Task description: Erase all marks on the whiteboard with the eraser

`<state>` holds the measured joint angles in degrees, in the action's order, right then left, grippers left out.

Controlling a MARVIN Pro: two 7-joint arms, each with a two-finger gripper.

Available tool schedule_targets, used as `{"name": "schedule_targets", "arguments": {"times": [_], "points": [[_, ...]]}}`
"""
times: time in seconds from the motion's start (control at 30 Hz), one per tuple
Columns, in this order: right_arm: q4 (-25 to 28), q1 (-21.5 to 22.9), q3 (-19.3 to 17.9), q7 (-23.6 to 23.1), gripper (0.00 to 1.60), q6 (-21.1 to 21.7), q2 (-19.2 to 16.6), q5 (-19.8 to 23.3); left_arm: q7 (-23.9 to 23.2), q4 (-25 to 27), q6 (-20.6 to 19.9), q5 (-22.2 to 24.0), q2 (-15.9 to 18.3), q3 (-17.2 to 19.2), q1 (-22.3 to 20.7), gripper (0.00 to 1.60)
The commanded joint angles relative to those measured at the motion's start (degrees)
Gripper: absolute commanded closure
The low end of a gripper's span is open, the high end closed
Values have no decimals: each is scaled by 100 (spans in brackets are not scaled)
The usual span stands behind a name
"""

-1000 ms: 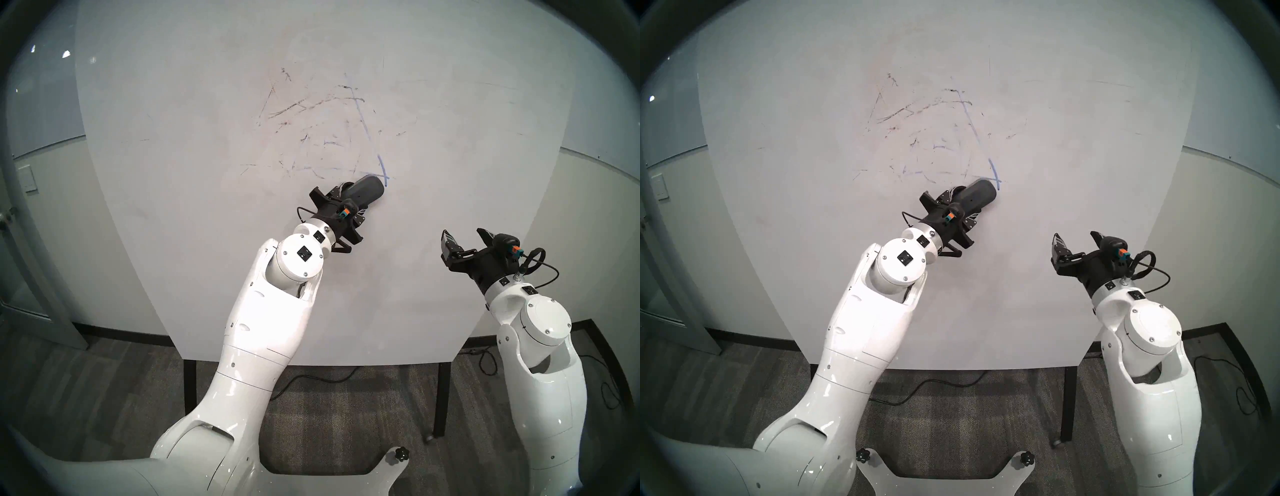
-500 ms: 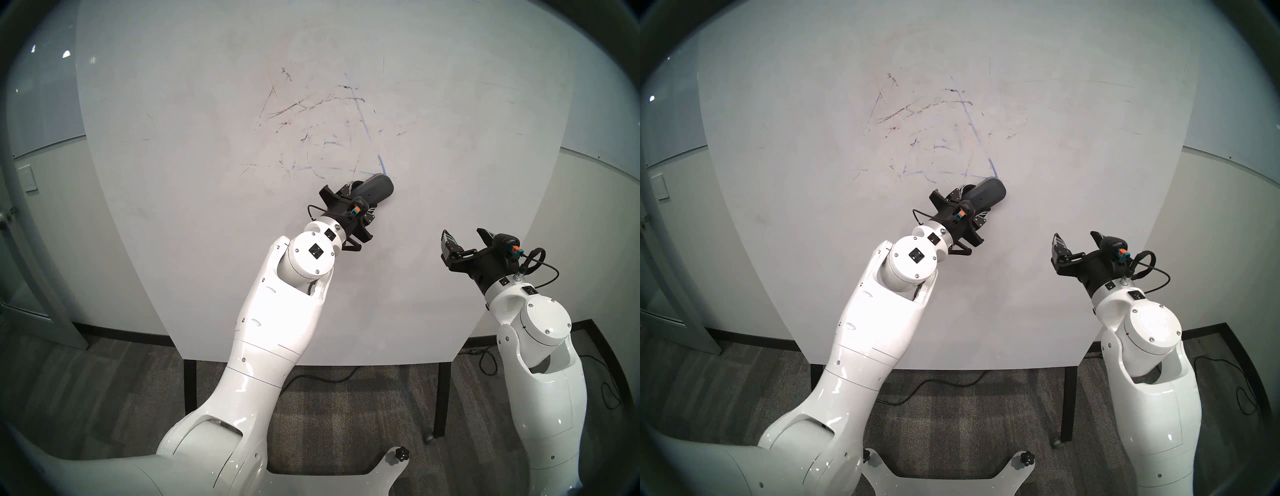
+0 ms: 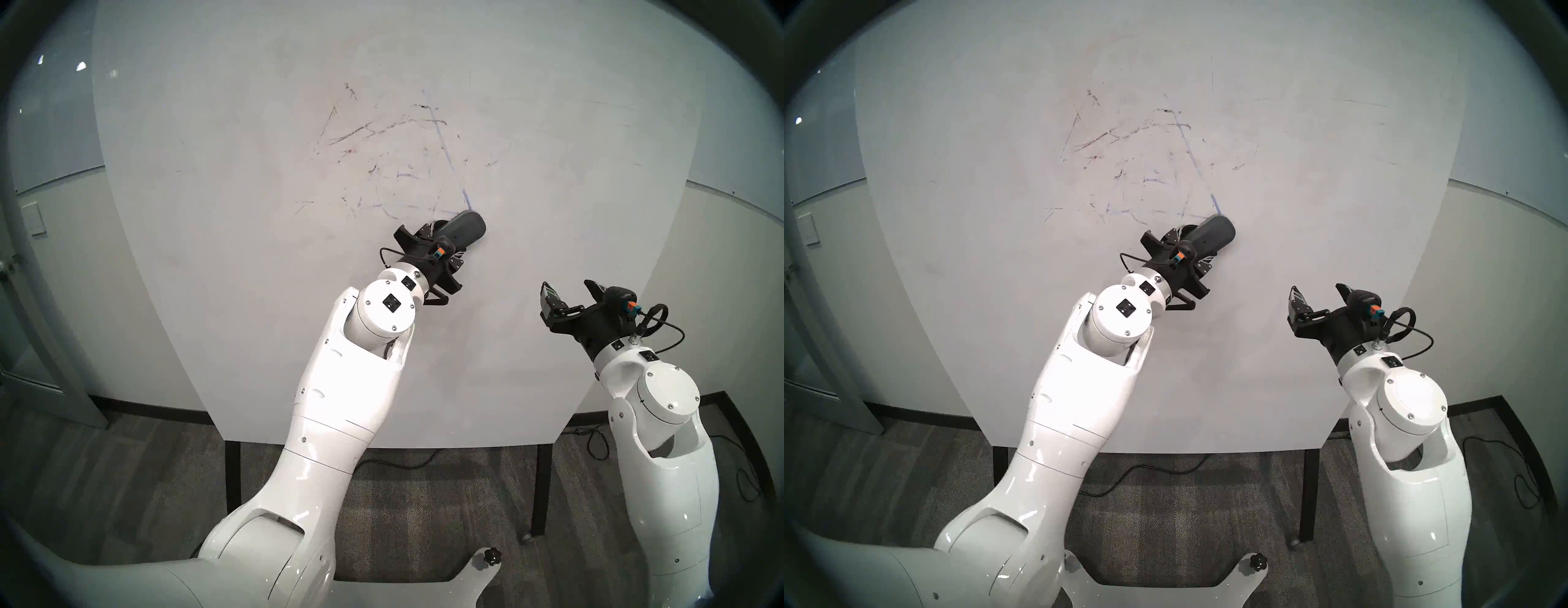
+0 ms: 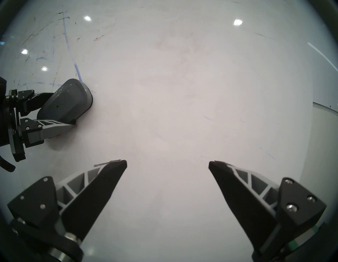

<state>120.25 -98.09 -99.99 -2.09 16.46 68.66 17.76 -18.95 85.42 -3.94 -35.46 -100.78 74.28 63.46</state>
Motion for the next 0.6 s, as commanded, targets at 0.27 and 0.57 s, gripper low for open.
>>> {"name": "schedule_targets", "arguments": {"times": [0.27,0.57], "points": [[100,51,6,-11,0,-26,-8,2,90,404,-174,12,-450,392,-602,160],[96,52,7,-11,0,-27,-8,2,-42,571,-251,-93,-636,408,-511,160]]}}
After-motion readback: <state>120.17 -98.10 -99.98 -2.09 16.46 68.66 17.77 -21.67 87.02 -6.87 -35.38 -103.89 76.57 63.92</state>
